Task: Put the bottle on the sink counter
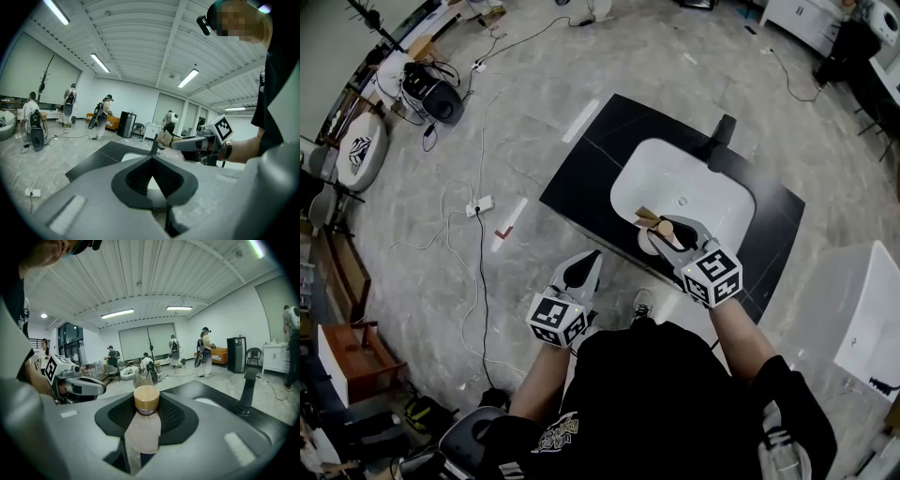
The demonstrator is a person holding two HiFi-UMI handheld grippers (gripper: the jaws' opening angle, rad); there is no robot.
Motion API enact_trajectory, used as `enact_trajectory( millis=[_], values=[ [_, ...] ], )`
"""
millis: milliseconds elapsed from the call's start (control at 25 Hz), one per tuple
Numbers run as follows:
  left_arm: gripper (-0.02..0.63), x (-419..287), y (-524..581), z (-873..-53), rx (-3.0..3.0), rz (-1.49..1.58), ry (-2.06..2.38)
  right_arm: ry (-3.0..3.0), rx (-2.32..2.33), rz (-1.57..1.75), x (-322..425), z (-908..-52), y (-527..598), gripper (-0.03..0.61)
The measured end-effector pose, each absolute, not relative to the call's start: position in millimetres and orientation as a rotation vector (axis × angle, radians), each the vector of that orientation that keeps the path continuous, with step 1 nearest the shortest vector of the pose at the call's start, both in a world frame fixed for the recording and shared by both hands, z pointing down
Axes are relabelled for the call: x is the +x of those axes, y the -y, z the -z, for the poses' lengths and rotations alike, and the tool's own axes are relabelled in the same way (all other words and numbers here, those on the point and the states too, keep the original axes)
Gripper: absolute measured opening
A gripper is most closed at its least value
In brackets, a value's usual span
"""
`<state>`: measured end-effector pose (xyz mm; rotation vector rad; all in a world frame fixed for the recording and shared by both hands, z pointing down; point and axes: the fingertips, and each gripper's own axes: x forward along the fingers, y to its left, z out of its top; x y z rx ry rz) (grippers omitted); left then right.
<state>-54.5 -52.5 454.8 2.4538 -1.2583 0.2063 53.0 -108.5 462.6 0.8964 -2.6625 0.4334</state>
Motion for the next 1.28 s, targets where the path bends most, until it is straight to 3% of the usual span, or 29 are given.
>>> enact_trajectory(
  millis=[1280],
  values=[
    [0.000,-53,202,-482,2.595,-0.322,0.896,2.529,1.177,-0.502,39,-501,243,0.164]
  ],
)
